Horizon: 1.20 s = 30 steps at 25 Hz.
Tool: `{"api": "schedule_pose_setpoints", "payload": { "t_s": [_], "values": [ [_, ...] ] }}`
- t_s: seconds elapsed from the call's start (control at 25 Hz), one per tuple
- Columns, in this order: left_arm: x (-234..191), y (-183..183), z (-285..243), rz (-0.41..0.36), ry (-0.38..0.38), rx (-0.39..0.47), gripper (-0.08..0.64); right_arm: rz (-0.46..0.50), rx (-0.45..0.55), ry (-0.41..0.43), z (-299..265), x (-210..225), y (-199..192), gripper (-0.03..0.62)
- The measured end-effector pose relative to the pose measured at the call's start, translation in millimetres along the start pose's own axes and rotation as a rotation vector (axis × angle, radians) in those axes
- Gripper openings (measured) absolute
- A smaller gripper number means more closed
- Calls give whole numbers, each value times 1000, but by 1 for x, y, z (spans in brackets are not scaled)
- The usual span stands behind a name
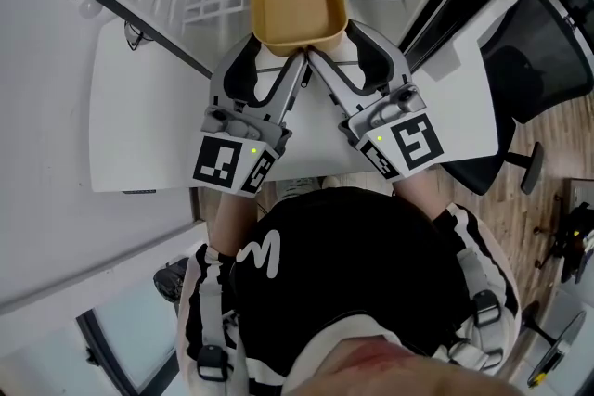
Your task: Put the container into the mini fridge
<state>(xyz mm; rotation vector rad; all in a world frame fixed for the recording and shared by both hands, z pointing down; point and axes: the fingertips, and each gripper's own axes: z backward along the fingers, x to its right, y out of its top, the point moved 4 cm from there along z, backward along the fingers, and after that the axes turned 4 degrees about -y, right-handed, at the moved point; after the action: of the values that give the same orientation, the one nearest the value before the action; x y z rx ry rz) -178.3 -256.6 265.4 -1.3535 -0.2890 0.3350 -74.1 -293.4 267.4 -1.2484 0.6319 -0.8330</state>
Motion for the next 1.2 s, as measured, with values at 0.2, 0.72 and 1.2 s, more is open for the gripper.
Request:
{"api": "schedule_pose_setpoints", "payload": {
  "t_s": [0.2, 0.72, 1.2],
  "values": [
    [-7, -1, -4, 14, -4, 2, 249, 0, -8, -7, -7, 2, -1, 245],
    [-24, 0, -13, 37, -7, -2, 249, -8, -21, -16, -25, 8, -2, 245],
    [-37, -3, -26, 40, -10, -13, 249, -19, -37, -29, -39, 18, -5, 244]
  ]
}}
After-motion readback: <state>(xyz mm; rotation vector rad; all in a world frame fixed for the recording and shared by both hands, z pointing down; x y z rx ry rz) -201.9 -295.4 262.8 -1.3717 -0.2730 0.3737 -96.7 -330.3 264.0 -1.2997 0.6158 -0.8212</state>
